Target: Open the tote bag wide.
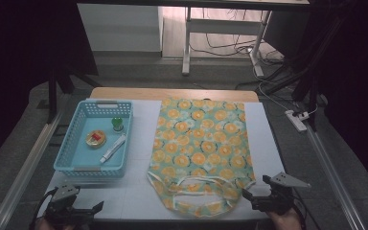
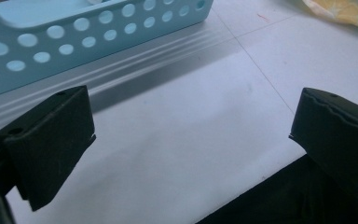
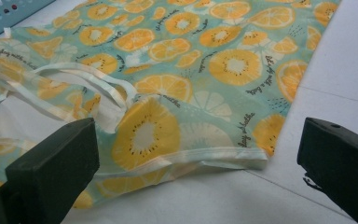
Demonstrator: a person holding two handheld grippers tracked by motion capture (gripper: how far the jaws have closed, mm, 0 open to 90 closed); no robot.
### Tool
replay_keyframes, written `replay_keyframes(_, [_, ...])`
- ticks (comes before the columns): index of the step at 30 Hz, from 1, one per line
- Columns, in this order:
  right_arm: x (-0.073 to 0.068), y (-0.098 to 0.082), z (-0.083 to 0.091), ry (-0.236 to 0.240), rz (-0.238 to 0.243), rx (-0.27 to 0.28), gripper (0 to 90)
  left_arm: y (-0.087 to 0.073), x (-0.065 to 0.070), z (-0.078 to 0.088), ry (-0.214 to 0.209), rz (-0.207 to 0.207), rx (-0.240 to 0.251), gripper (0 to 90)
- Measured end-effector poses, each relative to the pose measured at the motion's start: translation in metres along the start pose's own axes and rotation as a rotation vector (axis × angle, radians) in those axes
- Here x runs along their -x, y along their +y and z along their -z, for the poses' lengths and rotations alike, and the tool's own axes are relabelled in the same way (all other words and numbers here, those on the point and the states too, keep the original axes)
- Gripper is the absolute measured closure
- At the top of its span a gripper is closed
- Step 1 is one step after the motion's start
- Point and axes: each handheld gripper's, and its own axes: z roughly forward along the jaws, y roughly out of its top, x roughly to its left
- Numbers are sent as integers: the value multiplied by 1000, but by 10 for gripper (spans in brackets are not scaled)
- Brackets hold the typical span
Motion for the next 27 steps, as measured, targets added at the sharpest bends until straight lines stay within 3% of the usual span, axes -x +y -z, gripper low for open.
replay_keyframes(2, [-1,0,-1,11,16,-4,0,1,3,-2,4,-25,-18,0])
replay_keyframes(9, [-6,1,-3,16,63,-25,0,3,5,-5,7,-54,-44,0])
replay_keyframes(27, [-3,1,-4,41,48,-37,0,2,2,-5,-31,-40,-28,0])
